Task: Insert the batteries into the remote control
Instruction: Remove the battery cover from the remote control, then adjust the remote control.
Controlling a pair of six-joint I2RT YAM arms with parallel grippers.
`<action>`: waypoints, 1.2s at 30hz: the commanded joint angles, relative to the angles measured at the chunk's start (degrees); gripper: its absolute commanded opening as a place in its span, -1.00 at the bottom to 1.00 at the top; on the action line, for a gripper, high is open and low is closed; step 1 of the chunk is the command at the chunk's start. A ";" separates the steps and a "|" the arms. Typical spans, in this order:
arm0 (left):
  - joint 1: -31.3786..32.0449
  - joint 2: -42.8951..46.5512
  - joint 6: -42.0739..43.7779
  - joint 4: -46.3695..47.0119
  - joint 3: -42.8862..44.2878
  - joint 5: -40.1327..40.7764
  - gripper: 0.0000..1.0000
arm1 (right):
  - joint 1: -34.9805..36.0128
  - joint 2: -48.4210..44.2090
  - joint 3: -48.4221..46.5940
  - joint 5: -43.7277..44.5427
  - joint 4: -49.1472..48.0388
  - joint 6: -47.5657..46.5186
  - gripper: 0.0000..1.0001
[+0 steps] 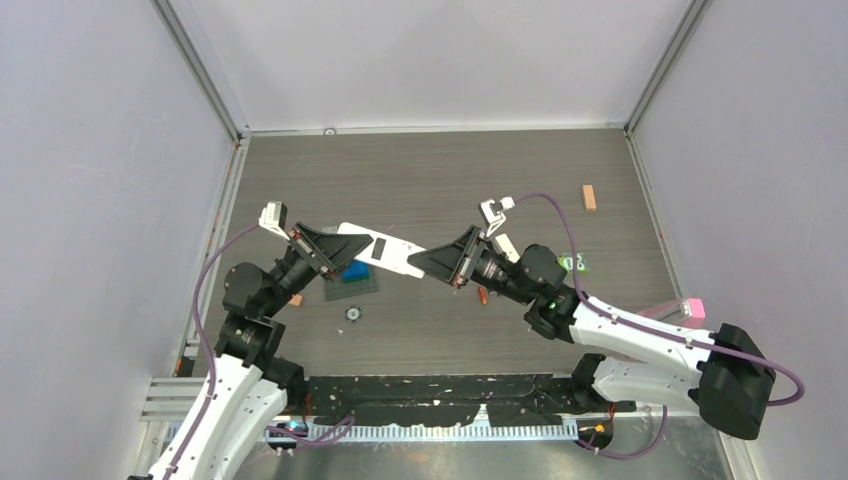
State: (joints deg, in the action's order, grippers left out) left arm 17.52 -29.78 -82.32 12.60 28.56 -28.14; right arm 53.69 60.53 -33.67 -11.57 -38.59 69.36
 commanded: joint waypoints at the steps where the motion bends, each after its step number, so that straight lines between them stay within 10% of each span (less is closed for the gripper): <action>1: -3.02 -0.85 1.28 4.64 1.74 11.95 -1.00 | 0.98 -3.07 0.67 -0.14 -3.39 -1.02 -0.51; 16: -3.02 -1.68 14.63 -4.89 5.78 13.43 -1.00 | -0.98 0.26 -6.09 1.42 2.64 -2.39 -0.67; 28: -3.02 -2.43 29.46 -12.40 5.97 12.14 -1.00 | -4.17 -3.66 -3.86 4.85 29.04 -12.68 0.00; 36: -3.02 -3.62 42.75 -21.24 7.99 -6.63 -1.00 | -6.14 -4.32 -9.20 10.69 52.19 -27.20 0.07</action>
State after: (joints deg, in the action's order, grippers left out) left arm 14.70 -32.86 -48.62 -5.61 33.23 -22.63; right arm 47.75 57.47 -38.35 -4.58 1.45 52.34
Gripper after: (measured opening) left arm 0.231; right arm 0.519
